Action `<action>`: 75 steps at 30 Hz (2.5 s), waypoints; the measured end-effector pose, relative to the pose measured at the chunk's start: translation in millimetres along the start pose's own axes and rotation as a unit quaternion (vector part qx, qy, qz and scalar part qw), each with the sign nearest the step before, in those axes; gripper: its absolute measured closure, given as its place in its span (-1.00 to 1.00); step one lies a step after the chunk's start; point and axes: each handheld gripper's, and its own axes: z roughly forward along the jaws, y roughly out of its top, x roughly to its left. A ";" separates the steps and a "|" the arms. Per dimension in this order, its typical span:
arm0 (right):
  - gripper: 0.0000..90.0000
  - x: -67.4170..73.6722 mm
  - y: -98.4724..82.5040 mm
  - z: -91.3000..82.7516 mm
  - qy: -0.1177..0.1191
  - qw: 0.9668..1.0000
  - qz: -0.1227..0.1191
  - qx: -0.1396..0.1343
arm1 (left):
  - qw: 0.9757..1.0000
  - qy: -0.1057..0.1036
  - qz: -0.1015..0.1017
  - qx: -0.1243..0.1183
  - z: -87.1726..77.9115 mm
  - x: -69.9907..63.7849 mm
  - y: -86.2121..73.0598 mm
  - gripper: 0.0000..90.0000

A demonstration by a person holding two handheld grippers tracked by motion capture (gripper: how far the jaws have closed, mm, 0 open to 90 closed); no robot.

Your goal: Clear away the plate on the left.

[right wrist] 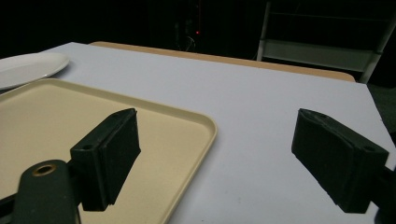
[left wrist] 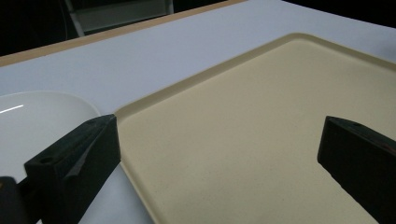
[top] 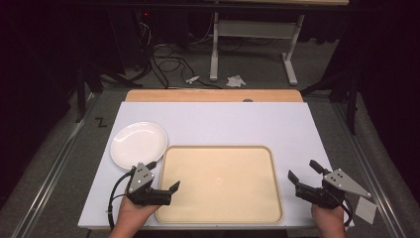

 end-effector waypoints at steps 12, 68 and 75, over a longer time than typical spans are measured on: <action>-0.64 -1.5 0.1 0.2 -0.002 1.000 0.001 0.000 | 1.000 0.005 -0.005 -0.003 -2.0 6.1 -0.4 -1.00; -0.64 0.0 0.4 4.8 0.002 1.000 -0.007 0.003 | 0.992 0.119 -0.051 -0.015 -62.0 79.7 -32.5 -0.69; -0.64 -0.4 0.8 3.9 0.005 1.000 -0.008 0.002 | 0.989 0.139 0.017 0.047 -49.3 68.4 -29.4 -0.69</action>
